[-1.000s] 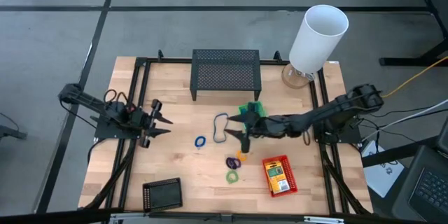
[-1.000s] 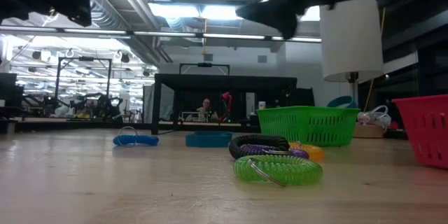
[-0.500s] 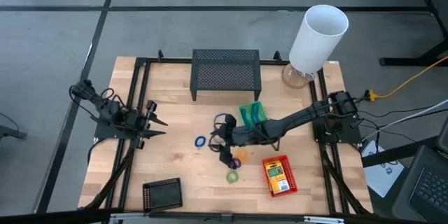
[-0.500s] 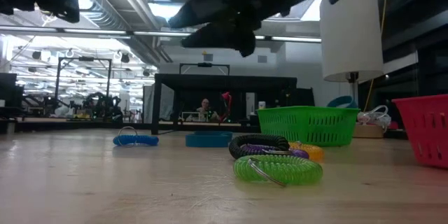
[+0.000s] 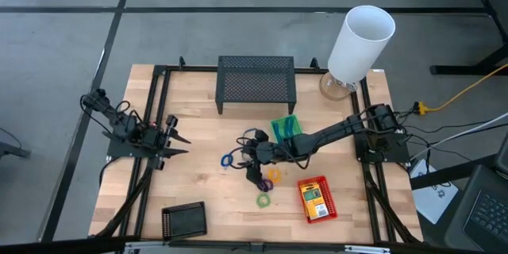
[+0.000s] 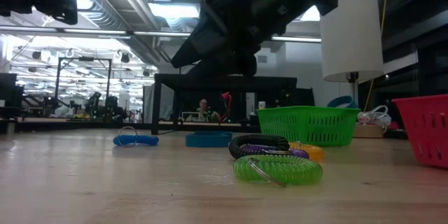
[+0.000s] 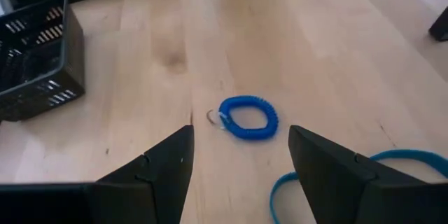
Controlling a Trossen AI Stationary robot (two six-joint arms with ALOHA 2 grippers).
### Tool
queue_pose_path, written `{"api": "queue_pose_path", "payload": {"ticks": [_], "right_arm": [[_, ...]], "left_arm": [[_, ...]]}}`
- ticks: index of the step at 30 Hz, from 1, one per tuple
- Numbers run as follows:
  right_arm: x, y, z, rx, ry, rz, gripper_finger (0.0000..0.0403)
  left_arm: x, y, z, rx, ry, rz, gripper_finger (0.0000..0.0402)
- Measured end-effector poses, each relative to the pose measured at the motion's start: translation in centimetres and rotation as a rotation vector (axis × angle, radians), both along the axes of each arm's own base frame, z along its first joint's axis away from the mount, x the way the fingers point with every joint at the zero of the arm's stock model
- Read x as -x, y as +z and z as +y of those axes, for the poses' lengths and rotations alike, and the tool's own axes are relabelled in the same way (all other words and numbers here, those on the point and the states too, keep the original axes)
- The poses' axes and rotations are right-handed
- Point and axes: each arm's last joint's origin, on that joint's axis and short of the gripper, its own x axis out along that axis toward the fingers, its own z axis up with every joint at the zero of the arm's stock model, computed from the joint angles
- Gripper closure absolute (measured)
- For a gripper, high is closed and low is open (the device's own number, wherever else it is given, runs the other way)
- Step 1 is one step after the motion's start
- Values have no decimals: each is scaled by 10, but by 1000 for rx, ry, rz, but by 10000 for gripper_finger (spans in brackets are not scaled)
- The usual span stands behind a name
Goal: Pick & Place Office Desk Supplies
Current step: Put the blue rubber band into the green basket
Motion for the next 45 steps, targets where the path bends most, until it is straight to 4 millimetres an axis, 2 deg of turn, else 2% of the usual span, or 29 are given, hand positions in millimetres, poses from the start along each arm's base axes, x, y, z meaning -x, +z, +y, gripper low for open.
{"api": "queue_pose_path", "payload": {"ticks": [30,35,45], "right_arm": [[1,0,6,-9,50,7,168],[-2,7,6,14,61,24,168],[2,1,5,15,33,95,168]], "left_arm": [[0,-1,-2,-1,-73,5,272],[0,-1,-2,-3,-71,8,272],[0,-2,-2,-7,-67,14,272]]}}
